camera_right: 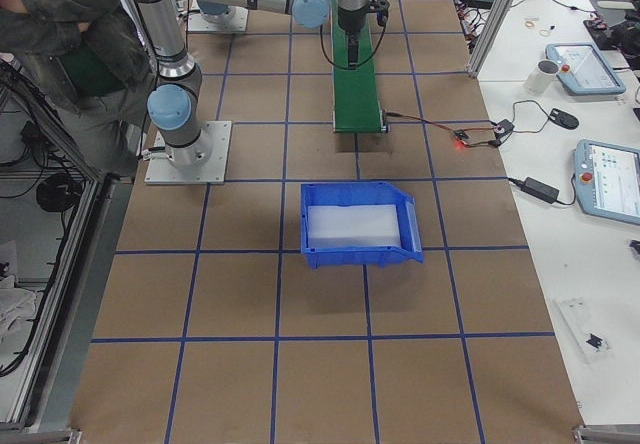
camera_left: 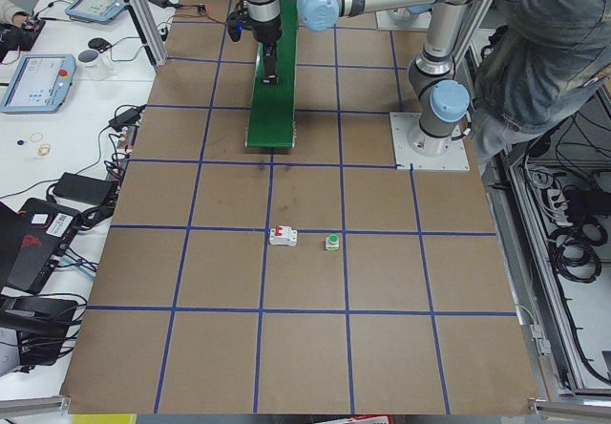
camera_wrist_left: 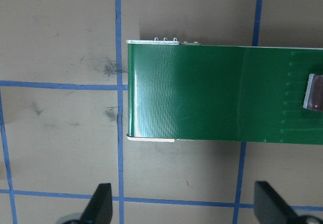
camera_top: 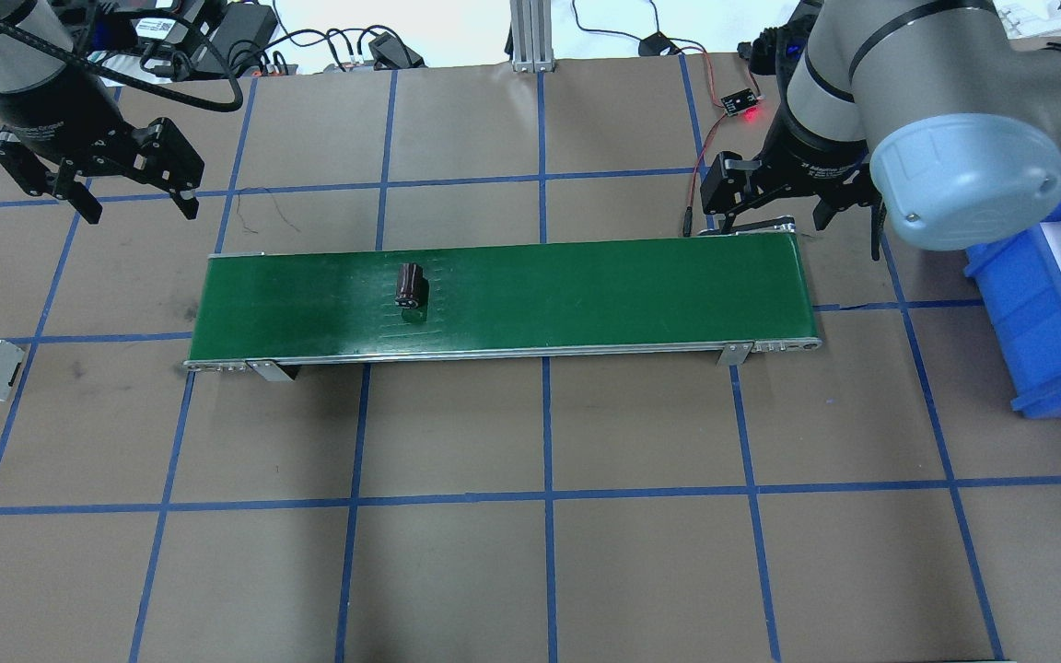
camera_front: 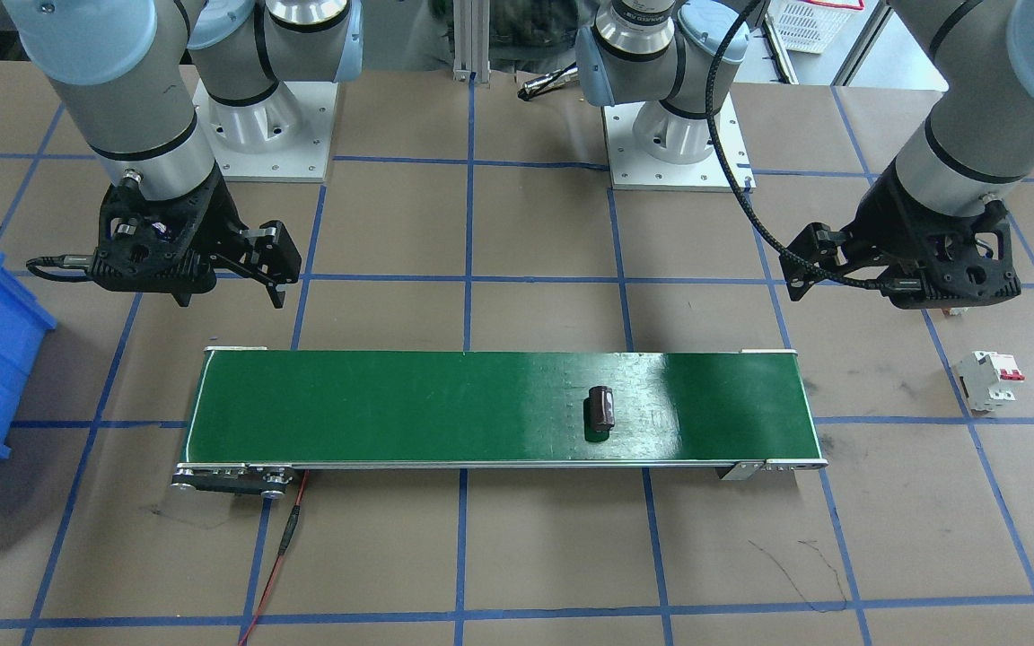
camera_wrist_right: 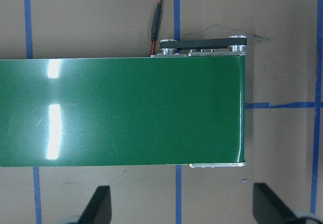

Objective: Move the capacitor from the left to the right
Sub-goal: 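Move the right gripper over the capacitor riding along the belt while the left arm rests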

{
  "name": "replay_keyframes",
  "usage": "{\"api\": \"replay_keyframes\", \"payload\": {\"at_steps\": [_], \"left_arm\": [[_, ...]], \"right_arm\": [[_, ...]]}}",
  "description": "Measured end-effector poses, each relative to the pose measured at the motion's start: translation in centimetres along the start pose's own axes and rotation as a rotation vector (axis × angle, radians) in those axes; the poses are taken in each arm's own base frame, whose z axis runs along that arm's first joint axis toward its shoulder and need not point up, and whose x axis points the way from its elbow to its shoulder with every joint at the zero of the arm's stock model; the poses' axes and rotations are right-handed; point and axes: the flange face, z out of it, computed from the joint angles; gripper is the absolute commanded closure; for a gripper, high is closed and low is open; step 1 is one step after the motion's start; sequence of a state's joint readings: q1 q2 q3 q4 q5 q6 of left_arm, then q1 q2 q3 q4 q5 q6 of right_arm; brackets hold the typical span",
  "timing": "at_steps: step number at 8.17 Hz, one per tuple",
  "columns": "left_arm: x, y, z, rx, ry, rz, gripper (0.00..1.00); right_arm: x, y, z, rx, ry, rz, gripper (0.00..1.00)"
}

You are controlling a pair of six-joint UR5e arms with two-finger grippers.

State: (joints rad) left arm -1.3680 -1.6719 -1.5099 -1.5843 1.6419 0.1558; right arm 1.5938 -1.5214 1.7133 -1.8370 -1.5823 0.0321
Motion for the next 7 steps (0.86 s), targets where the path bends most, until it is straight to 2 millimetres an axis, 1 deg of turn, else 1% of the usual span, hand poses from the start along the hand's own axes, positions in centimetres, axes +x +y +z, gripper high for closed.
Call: {"api": "replay_keyframes", "payload": {"at_steps": [4, 5, 7], "left_arm": [[0.1, 0.0, -0.2, 0.009, 0.015, -0.009, 0.00], [0.1, 0.0, -0.1, 0.007, 0.016, -0.009, 0.00], [0.0, 0.0, -0.1, 0.005, 0.017, -0.008, 0.00]], "right_arm": [[0.0, 0.0, 0.6, 0.004, -0.002, -0.016, 0.00], [0.0, 0.0, 1.2, 0.010, -0.003, -0.020, 0.00], [-0.3, 0.4, 2.9, 0.029, -0.027, -0.022, 0.01]]}}
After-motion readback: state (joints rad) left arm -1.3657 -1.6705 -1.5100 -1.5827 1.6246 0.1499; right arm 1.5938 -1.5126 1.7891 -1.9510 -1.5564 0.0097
